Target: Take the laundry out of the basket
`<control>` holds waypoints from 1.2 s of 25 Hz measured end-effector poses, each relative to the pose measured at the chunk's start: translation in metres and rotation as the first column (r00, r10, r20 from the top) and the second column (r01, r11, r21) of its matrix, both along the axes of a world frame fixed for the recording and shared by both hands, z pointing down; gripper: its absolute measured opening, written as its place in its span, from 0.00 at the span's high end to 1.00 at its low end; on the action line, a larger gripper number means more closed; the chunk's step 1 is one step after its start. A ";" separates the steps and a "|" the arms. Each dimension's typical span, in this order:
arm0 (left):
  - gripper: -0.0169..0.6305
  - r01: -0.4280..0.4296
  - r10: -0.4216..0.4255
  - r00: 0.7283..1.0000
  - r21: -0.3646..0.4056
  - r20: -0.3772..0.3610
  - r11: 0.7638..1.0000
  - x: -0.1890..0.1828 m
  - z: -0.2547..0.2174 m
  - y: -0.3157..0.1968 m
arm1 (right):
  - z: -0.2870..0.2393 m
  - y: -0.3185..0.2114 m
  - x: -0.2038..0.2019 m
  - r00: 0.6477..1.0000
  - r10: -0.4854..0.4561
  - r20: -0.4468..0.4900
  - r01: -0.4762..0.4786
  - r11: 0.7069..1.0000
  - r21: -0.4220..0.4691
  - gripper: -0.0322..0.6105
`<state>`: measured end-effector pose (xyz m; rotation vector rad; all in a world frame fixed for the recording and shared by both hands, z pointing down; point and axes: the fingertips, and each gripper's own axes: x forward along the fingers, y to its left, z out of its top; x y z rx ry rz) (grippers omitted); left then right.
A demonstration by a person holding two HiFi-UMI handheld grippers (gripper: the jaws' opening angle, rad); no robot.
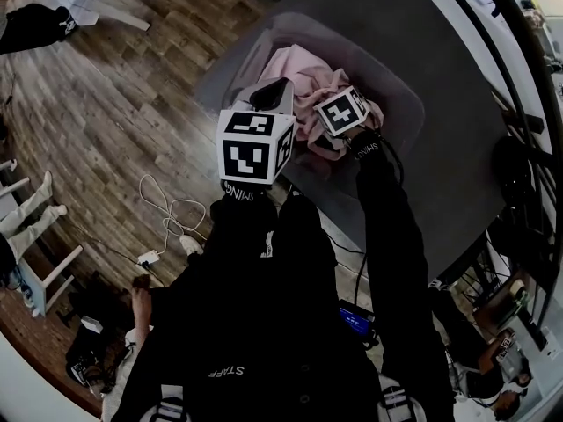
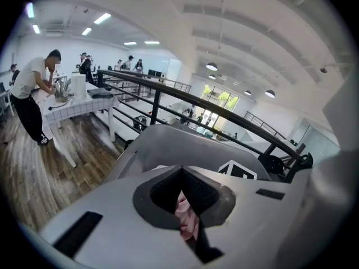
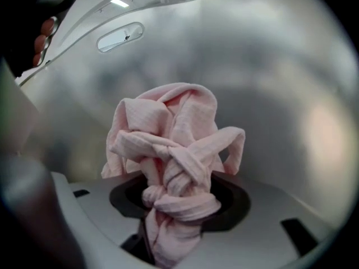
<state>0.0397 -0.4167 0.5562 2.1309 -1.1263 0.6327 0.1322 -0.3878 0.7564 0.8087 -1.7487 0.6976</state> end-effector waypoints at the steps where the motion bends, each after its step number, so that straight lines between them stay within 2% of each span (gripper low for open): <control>1: 0.97 0.003 -0.003 1.000 0.005 -0.002 1.000 -0.004 -0.004 0.001 | -0.007 0.000 -0.002 1.000 0.011 0.003 -0.011 1.000 0.008 0.56; 8: 0.97 0.035 -0.033 0.999 0.065 -0.026 0.997 -0.016 -0.035 0.012 | -0.083 0.005 -0.006 0.993 0.076 0.091 -0.089 0.985 0.151 0.57; 12: 0.97 0.046 -0.042 0.998 0.097 -0.038 0.994 -0.024 -0.054 0.028 | -0.127 0.016 -0.005 0.985 0.110 0.130 -0.139 0.961 0.240 0.57; 15: 0.97 0.059 -0.054 0.998 0.128 -0.045 0.990 -0.030 -0.069 0.037 | -0.163 0.021 0.000 0.975 0.143 0.168 -0.190 0.932 0.309 0.57; 20: 0.97 0.071 -0.062 0.997 0.187 -0.053 0.980 -0.037 -0.098 0.052 | -0.233 0.035 0.007 0.954 0.183 0.237 -0.273 0.858 0.435 0.57; 30: 0.97 0.101 -0.069 0.992 0.329 -0.110 0.939 -0.044 -0.166 0.079 | -0.344 0.075 0.012 0.888 0.274 0.369 -0.452 0.665 0.594 0.57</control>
